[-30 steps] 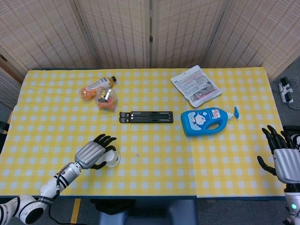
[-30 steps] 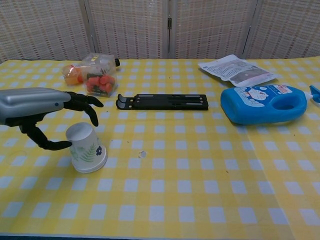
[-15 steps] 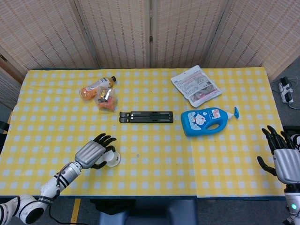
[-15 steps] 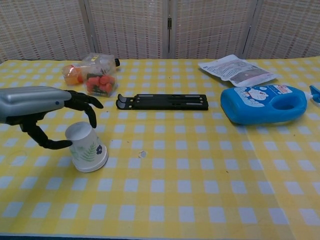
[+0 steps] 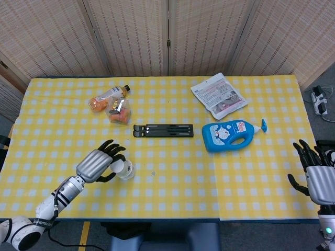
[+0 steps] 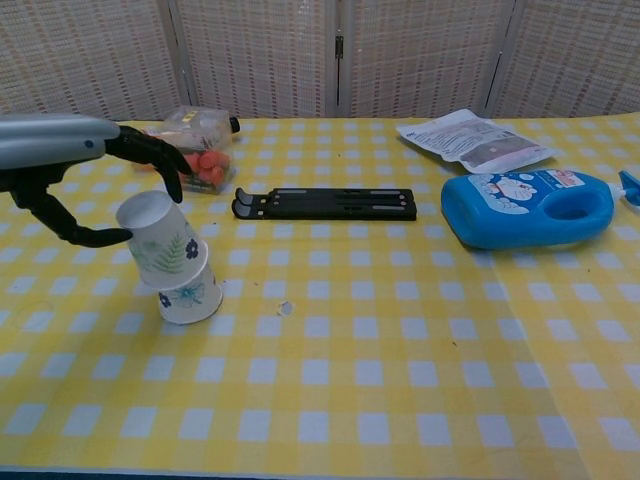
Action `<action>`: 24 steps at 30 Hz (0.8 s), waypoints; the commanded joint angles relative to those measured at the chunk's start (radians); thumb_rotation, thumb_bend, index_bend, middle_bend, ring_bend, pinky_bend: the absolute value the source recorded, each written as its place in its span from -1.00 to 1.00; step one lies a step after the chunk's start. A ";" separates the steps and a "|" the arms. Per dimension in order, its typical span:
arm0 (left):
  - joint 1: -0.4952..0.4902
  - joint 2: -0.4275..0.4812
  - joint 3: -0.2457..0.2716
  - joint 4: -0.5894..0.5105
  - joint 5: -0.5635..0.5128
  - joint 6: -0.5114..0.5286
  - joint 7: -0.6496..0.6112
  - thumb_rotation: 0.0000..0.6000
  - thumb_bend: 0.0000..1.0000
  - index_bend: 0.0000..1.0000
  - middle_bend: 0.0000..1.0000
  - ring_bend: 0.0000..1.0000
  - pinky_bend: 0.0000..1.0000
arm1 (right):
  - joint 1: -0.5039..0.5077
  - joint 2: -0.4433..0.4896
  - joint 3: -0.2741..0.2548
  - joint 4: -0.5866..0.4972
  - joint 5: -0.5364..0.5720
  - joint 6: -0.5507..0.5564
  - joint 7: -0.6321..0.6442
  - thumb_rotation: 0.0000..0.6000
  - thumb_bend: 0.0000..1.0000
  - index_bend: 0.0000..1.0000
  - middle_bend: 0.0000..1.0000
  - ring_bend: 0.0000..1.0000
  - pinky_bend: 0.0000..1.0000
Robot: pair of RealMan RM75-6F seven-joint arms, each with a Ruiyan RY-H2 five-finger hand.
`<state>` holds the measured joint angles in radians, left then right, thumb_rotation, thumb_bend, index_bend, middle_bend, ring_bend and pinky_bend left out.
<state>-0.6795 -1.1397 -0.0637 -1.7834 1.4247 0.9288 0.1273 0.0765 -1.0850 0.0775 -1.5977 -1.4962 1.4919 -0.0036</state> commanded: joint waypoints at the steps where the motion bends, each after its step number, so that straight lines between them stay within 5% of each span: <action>1: -0.005 0.019 -0.008 -0.006 -0.013 -0.007 -0.002 1.00 -0.04 -0.20 -0.62 -0.72 -0.88 | -0.001 0.000 -0.001 0.001 0.001 0.000 0.001 1.00 -0.30 -1.00 -0.87 -0.65 -0.82; 17: 0.045 0.177 -0.033 -0.112 -0.009 0.078 -0.058 1.00 -0.04 -0.20 -0.60 -0.70 -0.88 | 0.004 0.001 0.003 -0.002 0.000 -0.004 -0.002 1.00 -0.30 -1.00 -0.87 -0.65 -0.82; 24: 0.069 0.160 0.003 -0.067 -0.044 0.060 0.005 1.00 -0.03 -0.20 -0.60 -0.71 -0.89 | 0.007 0.003 0.003 -0.005 -0.008 -0.003 -0.003 1.00 -0.30 -1.00 -0.87 -0.65 -0.82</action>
<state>-0.6171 -0.9675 -0.0720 -1.8647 1.3919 0.9962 0.1148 0.0837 -1.0822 0.0806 -1.6025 -1.5039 1.4893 -0.0069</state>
